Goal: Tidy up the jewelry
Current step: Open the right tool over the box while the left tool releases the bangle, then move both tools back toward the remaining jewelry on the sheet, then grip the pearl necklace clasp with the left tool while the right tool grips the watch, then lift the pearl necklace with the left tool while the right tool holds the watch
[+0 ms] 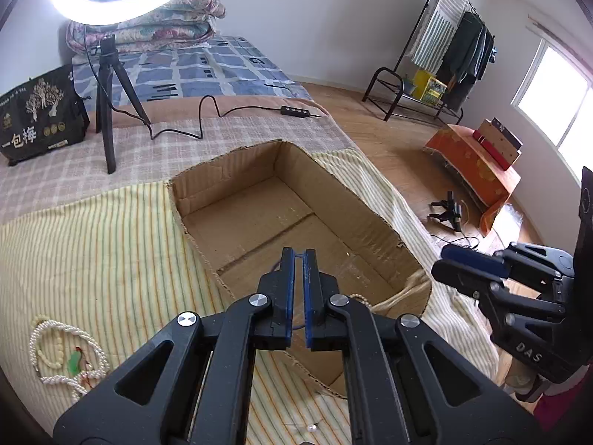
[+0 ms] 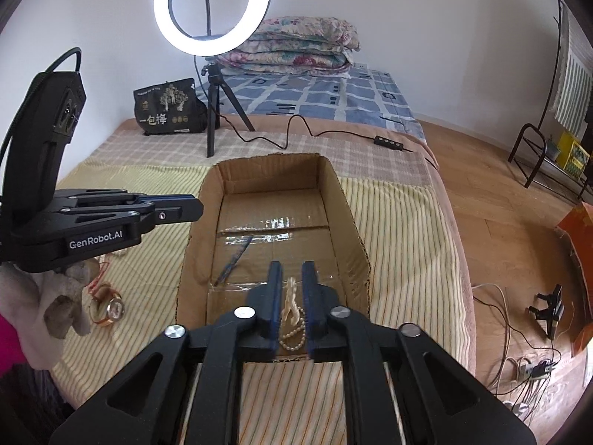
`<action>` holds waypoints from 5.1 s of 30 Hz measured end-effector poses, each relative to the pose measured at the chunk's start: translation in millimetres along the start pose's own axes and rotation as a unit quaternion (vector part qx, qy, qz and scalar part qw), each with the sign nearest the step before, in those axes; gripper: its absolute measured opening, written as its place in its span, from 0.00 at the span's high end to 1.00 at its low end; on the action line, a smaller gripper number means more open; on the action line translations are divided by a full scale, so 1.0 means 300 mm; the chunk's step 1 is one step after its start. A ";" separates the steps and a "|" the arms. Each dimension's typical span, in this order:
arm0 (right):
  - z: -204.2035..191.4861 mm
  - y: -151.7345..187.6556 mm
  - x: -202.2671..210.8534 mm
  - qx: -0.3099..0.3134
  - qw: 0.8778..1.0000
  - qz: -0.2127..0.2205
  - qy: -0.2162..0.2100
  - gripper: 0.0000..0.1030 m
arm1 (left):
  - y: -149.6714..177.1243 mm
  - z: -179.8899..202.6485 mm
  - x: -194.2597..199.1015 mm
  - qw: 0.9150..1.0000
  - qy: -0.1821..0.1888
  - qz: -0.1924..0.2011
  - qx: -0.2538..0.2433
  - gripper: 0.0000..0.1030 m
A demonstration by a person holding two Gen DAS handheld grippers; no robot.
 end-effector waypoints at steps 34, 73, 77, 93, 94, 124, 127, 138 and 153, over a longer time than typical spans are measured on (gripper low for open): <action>-0.167 -0.033 0.150 0.016 0.999 0.031 0.042 0.22 | -0.014 -0.328 0.407 0.995 -0.063 0.076 0.002 0.60; -0.599 0.111 -0.121 0.057 0.993 -0.049 -0.091 0.26 | 0.385 -0.935 0.285 0.984 -0.056 -0.051 0.158 0.60; -0.615 0.132 -0.157 0.058 0.991 -0.066 -0.100 0.34 | 0.411 -0.944 0.236 0.984 -0.061 -0.068 0.154 0.70; -0.669 0.192 -0.246 0.064 0.984 -0.111 -0.124 0.53 | 0.434 -0.954 0.154 0.984 -0.083 -0.085 0.136 0.73; -0.670 0.193 -0.250 0.064 0.984 -0.113 -0.124 0.53 | 0.434 -0.953 0.152 0.984 -0.084 -0.084 0.135 0.73; -0.718 0.263 -0.348 0.067 0.975 -0.165 -0.134 0.66 | 0.448 -0.942 0.111 0.984 -0.154 -0.076 0.055 0.94; -0.721 0.278 -0.365 0.073 0.974 -0.171 -0.129 0.66 | 0.444 -0.944 0.120 0.984 -0.148 -0.073 0.065 0.94; -0.720 0.284 -0.364 0.052 0.974 -0.172 -0.136 0.90 | 0.393 -0.902 0.189 0.988 -0.124 -0.040 0.081 0.95; -0.711 0.268 -0.275 0.054 0.981 -0.144 -0.122 0.90 | 0.293 -0.802 0.326 0.992 -0.089 0.006 0.085 0.95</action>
Point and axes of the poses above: each gripper's, at about its wrist camera, not at the fingertips, and x roughly against the way its jaws point, z to its right, y to its underside, the point moved 10 cm from there along -x, roughly the way its jaws point, and after that the axes turned 3 degrees about -y, right-handed, at the moved point
